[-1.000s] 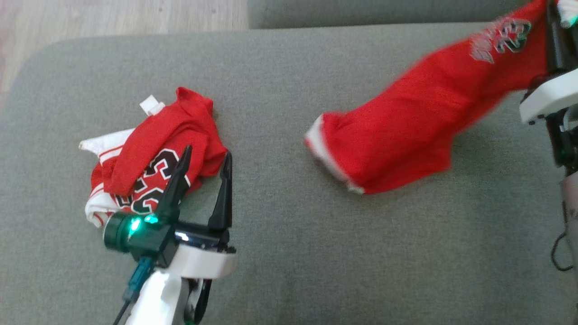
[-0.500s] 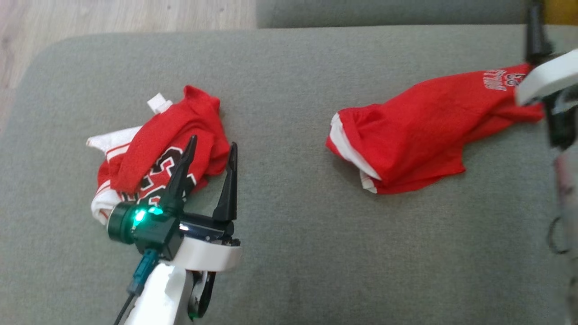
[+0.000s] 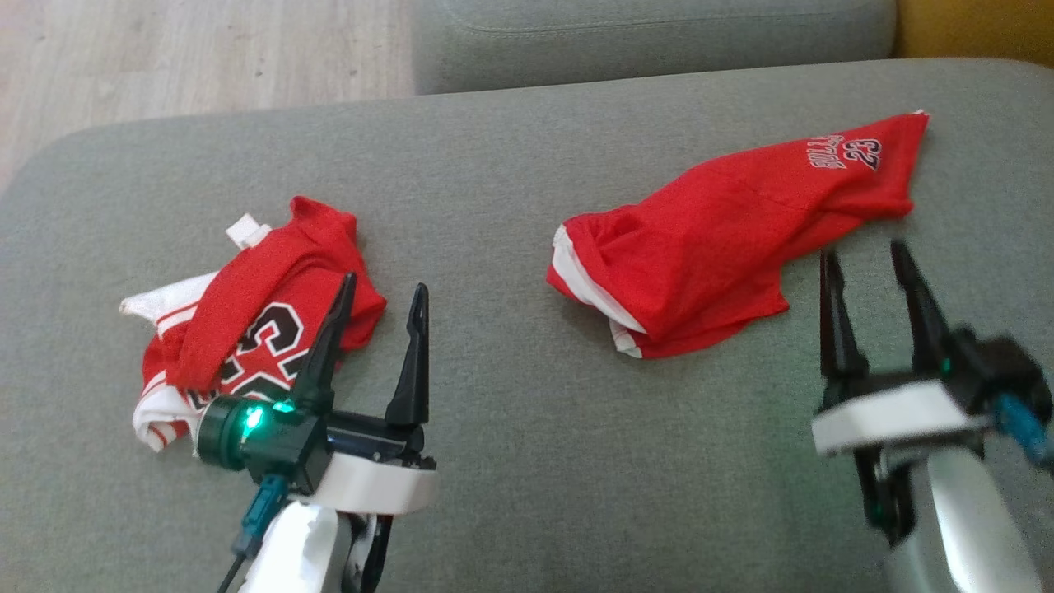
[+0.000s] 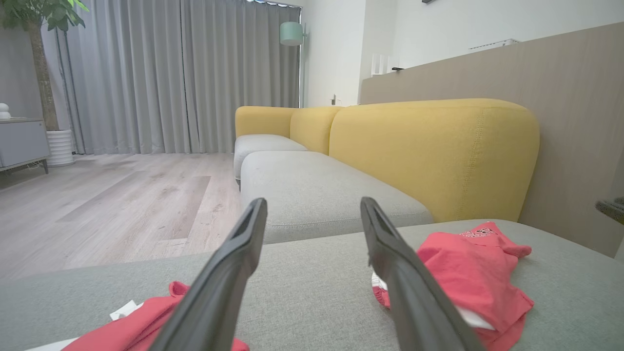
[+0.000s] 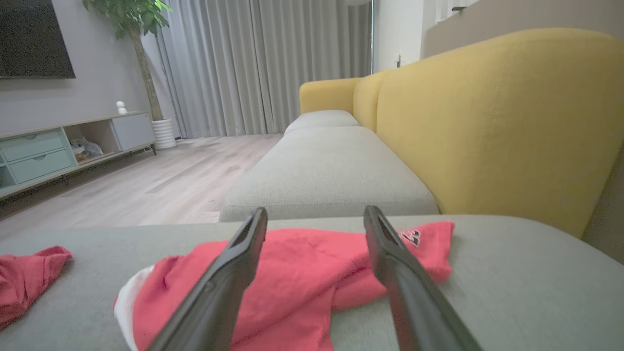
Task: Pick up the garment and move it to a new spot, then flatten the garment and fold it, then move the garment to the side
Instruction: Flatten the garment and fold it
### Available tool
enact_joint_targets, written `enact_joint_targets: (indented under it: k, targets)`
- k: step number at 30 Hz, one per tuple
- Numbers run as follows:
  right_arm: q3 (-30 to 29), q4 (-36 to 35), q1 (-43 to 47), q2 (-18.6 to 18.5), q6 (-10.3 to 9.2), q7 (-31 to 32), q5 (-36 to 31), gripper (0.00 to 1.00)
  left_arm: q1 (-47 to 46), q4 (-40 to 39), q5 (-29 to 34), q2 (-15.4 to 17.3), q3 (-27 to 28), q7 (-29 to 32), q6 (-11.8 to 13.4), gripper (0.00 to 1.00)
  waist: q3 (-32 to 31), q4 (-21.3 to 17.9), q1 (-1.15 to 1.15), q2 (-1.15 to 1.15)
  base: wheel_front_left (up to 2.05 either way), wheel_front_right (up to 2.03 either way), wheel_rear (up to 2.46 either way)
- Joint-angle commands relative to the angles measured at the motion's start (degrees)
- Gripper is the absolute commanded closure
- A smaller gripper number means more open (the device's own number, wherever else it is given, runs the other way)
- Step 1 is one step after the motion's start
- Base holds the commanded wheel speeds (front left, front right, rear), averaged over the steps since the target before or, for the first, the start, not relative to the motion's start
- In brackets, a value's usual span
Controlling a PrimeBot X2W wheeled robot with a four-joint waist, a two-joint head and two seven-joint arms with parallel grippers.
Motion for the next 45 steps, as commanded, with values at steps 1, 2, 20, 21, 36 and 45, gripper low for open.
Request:
enact_joint_targets:
  k: [1,2,20,21,36,45]
  targets:
    - [1.1,-3.7,1.4,0.4,-0.04,-0.7,0.3,0.0,-1.2,-2.1,-0.3,0.0,2.0,-0.3,0.5,0.0,-0.1,-0.6,0.01,0.0,0.0,0.0,0.0]
    - [1.2,-4.3,3.0,0.5,-0.04,-0.7,1.1,0.0,-1.1,-2.1,-0.4,0.0,2.1,-0.3,0.5,0.0,-0.1,-0.8,0.01,0.0,0.0,0.0,0.0]
    - [15.1,-0.4,4.5,0.6,-0.04,5.7,4.1,0.0,-1.9,-1.9,-1.4,0.0,2.2,-0.3,1.0,0.0,-0.3,2.8,0.01,0.0,0.0,0.0,0.0]
    - [16.0,0.6,4.1,0.6,-0.04,6.7,3.9,0.0,-2.0,-1.9,-1.4,0.0,2.2,-0.3,0.9,0.0,-0.2,3.2,0.01,0.0,0.0,0.0,0.0]
    - [19.9,16.5,-5.3,0.6,-0.04,12.6,4.7,0.0,-2.9,-1.9,-1.1,0.0,1.4,-0.3,0.8,0.0,2.3,7.0,0.01,0.0,0.0,0.0,0.0]
    - [21.0,23.9,-9.3,0.6,-0.04,11.8,3.7,0.0,-3.2,-2.1,-1.1,0.0,1.3,-0.3,0.9,0.0,3.6,7.4,0.01,0.0,0.0,0.0,0.0]
